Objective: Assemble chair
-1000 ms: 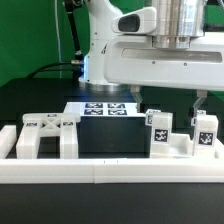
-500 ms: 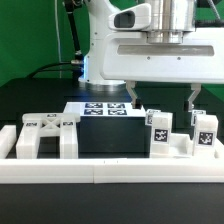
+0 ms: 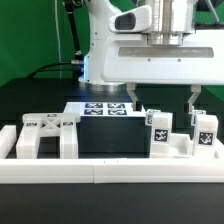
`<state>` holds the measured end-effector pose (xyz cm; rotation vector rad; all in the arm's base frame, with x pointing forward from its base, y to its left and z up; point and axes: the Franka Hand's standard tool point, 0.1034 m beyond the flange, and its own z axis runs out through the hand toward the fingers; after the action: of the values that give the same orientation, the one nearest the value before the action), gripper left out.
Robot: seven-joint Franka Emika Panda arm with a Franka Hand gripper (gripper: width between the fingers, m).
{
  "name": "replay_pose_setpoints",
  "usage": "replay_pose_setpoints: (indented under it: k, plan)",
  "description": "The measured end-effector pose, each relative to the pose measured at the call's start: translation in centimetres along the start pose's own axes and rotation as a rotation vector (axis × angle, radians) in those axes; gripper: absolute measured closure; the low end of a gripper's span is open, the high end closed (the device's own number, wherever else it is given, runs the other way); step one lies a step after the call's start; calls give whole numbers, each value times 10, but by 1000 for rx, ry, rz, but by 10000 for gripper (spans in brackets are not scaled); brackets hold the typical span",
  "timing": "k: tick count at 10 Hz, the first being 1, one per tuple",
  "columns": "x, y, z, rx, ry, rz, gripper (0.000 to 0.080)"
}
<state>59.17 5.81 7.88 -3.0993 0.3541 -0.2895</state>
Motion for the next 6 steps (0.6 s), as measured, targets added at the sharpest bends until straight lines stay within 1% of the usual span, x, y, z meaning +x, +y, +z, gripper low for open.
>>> replay_pose_setpoints:
  k: [1, 2, 4, 6]
  plan:
    - [-7, -1, 7, -1, 12, -11, 151]
    - [-12, -1, 18, -6, 13, -42, 151]
    - [-19, -3, 33, -13, 7, -55, 151]
    - [-22, 0, 42, -22, -2, -55, 151]
